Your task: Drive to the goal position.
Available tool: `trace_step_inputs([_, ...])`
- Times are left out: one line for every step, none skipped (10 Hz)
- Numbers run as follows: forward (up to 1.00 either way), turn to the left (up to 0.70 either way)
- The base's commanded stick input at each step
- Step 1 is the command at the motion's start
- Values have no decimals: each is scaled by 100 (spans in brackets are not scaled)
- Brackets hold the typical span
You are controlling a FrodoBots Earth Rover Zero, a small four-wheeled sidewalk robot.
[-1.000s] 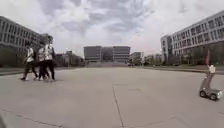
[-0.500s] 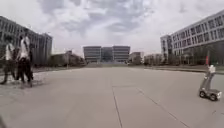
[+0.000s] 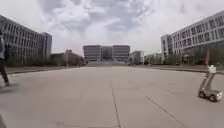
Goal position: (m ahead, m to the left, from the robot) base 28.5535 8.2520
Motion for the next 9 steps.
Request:
trace_step_inputs([70,0])
trace_step_inputs([70,0])
trace_step_inputs([70,0])
trace_step_inputs([70,0])
trace_step_inputs([70,0])
trace_step_inputs([70,0])
trace_step_inputs([70,0])
trace_step_inputs([70,0])
trace_step_inputs([70,0])
